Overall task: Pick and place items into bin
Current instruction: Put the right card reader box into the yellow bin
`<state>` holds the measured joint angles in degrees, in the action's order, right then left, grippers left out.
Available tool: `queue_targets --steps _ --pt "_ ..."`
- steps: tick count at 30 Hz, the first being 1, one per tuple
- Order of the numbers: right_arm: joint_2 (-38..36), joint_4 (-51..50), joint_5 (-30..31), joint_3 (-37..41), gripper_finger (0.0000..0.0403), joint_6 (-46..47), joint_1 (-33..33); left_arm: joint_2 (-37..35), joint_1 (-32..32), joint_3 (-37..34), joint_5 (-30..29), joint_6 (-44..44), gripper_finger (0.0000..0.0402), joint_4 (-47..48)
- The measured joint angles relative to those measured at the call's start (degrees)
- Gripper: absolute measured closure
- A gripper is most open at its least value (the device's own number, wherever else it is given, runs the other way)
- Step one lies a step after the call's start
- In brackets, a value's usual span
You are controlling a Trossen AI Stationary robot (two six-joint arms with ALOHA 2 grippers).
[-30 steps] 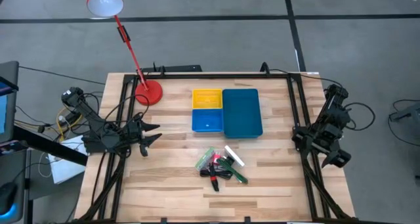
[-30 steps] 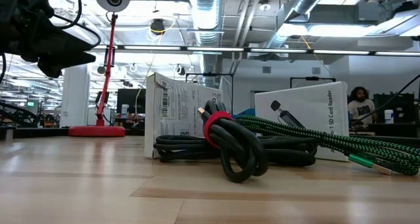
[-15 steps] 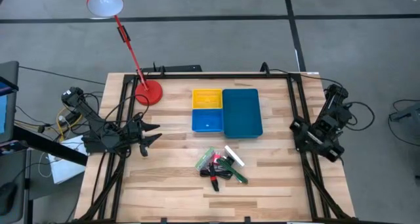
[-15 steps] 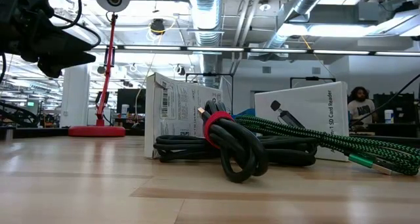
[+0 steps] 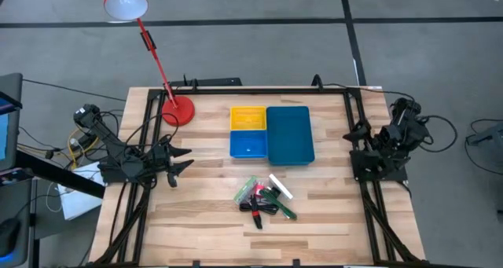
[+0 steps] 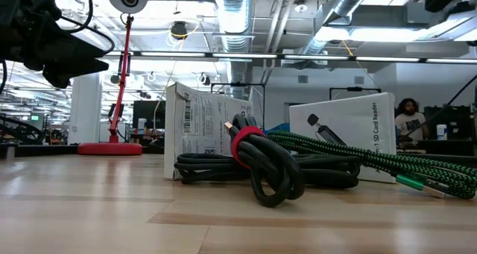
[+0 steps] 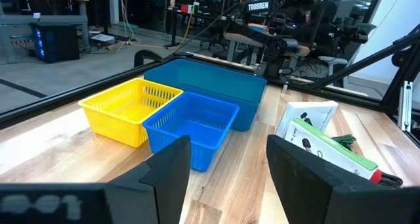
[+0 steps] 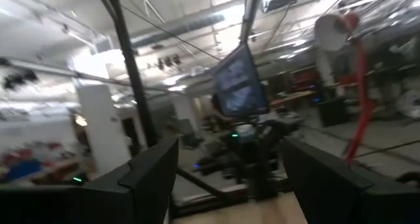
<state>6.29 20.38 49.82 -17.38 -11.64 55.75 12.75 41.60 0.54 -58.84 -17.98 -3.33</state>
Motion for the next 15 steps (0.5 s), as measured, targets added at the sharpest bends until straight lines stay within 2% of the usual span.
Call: queue_targets --steps 5,9,15 --pt "5.38 0.12 4.29 -4.63 0.0137 -8.05 0.00 0.00 0.00 0.00 0.01 0.00 0.0212 0.02" --pt "9.45 1.19 4.35 -8.59 0.0137 -15.61 0.00 0.00 -0.02 -0.01 0.00 0.00 0.0212 0.02" --pt "14.81 5.11 5.71 -13.12 0.0137 -19.30 -0.58 0.00 -0.01 0.00 0.01 0.00 0.0212 0.01"
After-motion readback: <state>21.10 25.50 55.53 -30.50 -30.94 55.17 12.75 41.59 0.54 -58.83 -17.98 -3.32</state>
